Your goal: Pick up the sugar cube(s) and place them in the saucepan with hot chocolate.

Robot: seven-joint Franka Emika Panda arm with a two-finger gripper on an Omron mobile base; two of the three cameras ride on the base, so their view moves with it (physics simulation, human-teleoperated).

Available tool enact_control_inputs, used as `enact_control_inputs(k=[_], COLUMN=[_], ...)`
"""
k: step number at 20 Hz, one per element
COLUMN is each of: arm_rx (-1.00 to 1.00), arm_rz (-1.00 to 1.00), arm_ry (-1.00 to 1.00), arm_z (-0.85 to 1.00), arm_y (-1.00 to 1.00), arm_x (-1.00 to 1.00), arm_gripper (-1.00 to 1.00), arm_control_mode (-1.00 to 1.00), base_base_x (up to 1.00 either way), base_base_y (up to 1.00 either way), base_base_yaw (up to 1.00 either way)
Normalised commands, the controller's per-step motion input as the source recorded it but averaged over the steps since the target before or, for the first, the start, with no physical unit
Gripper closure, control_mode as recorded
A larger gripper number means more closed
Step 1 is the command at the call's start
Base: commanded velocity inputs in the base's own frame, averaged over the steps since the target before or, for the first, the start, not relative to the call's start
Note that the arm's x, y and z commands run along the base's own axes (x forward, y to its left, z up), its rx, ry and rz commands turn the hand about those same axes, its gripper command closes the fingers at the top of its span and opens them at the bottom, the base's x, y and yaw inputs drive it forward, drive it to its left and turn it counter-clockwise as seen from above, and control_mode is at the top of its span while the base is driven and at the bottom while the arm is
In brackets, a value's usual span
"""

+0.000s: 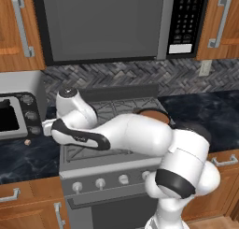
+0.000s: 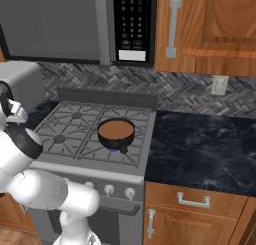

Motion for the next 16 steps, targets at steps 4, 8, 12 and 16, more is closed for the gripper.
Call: enact_control_inputs(k=[4, 8, 12, 16], arm_rx=[0.00, 0.00, 0.00, 0.00], arm_rz=[0.00, 0.00, 0.00, 0.00], arm_ry=[0.00, 0.00, 0.00, 0.00], arm_z=[-0.01, -0.10, -0.21, -0.14], arm_y=[0.39, 0.38, 0.37, 0.37], arm_x=[0.05, 0.03, 0.06, 0.04], arm_gripper=[-1.00, -1.00, -1.00, -1.00], arm_control_mode=[-1.00, -1.00, -1.00, -1.00], base_base_x=[0.00, 0.00, 0.00, 0.00], base_base_y=[0.00, 0.00, 0.00, 0.00], base_base_yaw=[0.00, 0.00, 0.00, 0.00])
